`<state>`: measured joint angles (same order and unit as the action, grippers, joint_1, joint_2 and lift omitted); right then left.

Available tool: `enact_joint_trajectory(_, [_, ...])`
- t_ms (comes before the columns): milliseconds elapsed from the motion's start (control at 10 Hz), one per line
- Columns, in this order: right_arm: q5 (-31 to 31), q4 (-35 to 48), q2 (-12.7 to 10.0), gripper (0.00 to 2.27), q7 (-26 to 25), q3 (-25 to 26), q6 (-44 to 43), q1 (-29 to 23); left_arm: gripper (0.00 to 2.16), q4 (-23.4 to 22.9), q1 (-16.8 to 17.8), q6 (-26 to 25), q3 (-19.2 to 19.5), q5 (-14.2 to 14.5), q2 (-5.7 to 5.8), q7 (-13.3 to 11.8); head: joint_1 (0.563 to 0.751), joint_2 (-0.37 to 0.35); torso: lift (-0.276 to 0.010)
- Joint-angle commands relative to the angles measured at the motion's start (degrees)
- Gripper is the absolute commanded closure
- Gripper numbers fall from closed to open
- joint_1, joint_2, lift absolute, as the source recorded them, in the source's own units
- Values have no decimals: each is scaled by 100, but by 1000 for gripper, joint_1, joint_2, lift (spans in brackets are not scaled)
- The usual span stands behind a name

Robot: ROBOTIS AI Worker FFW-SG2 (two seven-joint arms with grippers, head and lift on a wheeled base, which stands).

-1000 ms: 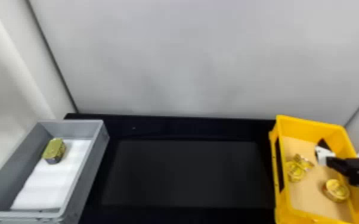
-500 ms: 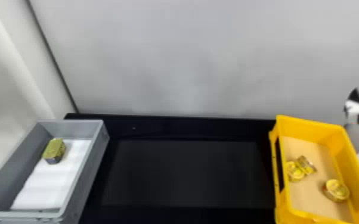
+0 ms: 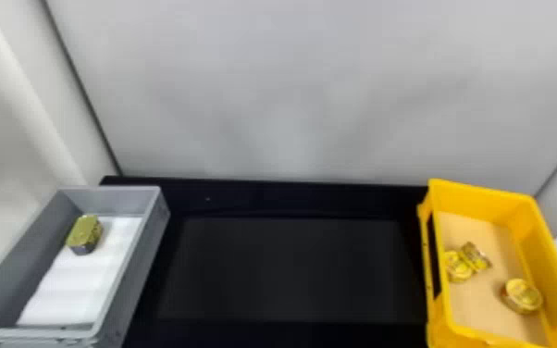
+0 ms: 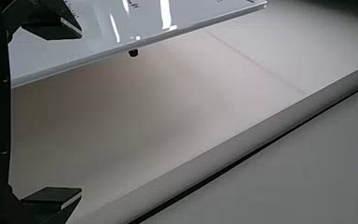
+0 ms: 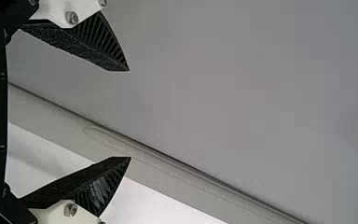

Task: Pick up the round yellow can and place it in the yellow rectangular box

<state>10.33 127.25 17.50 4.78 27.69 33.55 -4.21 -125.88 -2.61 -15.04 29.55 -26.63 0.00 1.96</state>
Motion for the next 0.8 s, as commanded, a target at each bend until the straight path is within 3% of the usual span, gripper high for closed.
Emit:
enact_joint_trajectory(0, [-30,-113,25,131,779,703,-172,228,93,-34,-3,0,44,0,-15,6,694,14,-56])
enact_joint_trajectory(200, [-294,-174,175,127,1280,1133,-216,430,94,-34,-3,0,44,0,-15,15,694,14,-56])
enact_joint_trajectory(400, [-716,-218,412,131,1289,1256,-75,456,94,-51,-11,0,61,0,-15,15,694,14,-56])
enact_joint_trajectory(700, [-760,-60,465,128,1271,1590,101,439,94,-86,-38,0,105,17,-15,41,694,14,-56])
